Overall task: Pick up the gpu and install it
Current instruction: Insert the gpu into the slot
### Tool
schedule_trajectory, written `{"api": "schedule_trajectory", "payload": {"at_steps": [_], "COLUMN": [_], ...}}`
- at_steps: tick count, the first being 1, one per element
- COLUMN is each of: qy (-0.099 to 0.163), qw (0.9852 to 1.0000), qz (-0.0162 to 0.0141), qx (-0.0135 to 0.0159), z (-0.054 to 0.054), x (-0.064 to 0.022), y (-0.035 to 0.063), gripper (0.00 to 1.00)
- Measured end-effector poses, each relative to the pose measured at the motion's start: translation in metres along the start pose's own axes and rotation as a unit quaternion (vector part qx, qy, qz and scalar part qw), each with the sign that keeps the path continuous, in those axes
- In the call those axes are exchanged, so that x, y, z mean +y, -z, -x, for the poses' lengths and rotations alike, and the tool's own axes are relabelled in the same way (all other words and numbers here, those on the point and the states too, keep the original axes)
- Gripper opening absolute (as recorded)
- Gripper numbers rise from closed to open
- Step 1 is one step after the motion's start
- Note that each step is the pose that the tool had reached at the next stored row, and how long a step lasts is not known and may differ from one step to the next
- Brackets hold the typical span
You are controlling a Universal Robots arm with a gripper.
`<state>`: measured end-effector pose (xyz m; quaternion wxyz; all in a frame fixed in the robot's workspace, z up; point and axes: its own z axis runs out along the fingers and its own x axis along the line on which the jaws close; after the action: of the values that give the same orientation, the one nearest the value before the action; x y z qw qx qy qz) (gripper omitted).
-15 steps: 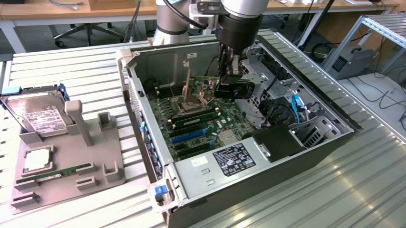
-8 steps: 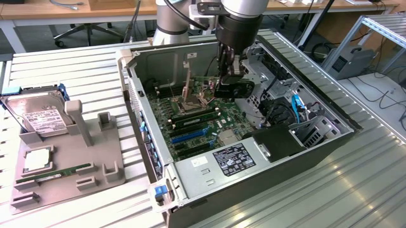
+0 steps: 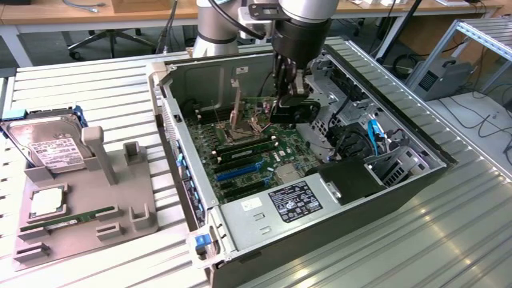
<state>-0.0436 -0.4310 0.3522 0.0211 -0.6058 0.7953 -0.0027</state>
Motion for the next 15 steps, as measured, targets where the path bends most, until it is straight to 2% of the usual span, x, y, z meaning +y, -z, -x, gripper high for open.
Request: {"api": "schedule_trajectory", "payload": {"at_steps": [15], "qy": [0.040], "qw": [0.9992], "qz": [0.0012], "qx": [-0.0012], "z": [0.0000], "x": [0.0000], "y": [0.0000], "gripper": [0.27]}}
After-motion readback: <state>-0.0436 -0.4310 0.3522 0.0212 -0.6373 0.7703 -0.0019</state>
